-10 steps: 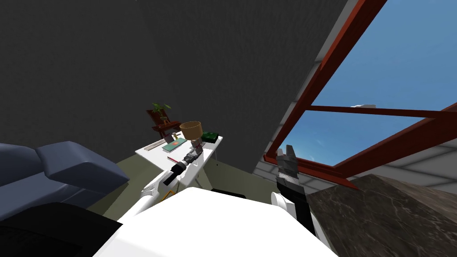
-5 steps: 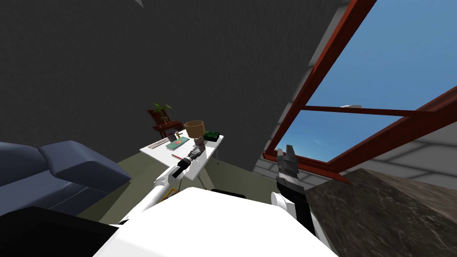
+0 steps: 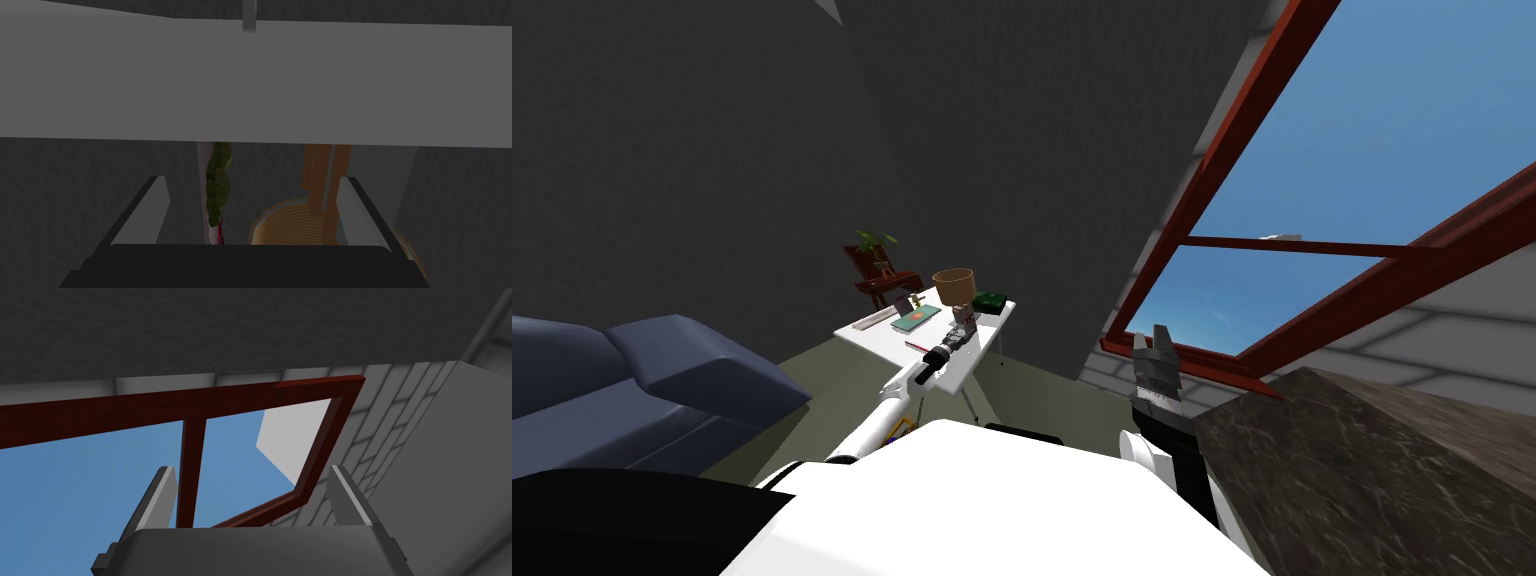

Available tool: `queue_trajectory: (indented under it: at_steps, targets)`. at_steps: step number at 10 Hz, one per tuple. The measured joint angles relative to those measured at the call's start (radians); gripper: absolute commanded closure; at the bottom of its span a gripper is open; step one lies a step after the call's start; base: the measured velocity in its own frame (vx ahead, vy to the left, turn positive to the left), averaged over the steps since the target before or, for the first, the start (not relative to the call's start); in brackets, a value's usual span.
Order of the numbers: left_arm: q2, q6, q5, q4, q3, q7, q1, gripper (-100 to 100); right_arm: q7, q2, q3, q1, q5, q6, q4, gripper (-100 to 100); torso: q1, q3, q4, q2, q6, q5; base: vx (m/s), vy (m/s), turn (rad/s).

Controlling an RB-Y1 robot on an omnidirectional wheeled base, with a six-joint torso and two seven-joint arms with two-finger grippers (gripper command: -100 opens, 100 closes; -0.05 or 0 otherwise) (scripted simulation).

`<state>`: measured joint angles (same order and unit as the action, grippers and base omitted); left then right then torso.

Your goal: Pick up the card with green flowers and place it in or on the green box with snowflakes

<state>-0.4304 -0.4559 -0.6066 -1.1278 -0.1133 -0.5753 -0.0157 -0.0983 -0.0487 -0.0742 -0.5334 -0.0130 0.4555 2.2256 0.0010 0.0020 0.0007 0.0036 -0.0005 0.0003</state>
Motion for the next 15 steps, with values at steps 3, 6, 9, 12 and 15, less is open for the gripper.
queue_trajectory:
  at_steps: [3,6,9,12,15]
  targets:
    - [0.018,0.020,-0.024,0.075,0.004,-0.001,-0.095,-100,0.000,0.000,0.000,0.000,0.000,0.000,0.000,0,0.001,0.001,0.000,0.001,0.000,0.000,-0.090,0.045,-0.027]
    - [0.039,0.043,-0.045,0.127,0.008,-0.003,-0.166,-100,0.000,0.000,0.000,0.000,0.000,0.000,0.000,0,0.000,0.000,0.000,-0.001,0.000,0.000,-0.069,0.029,-0.015]
    - [0.058,0.051,-0.063,0.193,0.007,-0.011,-0.241,-100,0.000,0.000,0.000,0.000,0.000,0.000,0.000,0,-0.001,-0.001,0.000,-0.001,-0.001,0.000,-0.060,0.028,-0.017]
    - [0.080,0.063,-0.081,0.251,0.007,-0.019,-0.306,-100,0.000,0.000,0.000,0.000,0.000,0.000,0.000,0,-0.001,-0.001,0.000,-0.001,-0.001,0.000,-0.041,0.016,-0.007]
    - [0.079,0.061,-0.082,0.252,0.007,-0.021,-0.308,100,0.000,0.000,0.000,0.000,0.000,0.000,0.000,0,-0.002,-0.002,-0.001,-0.004,-0.001,0.000,0.001,0.001,-0.008]
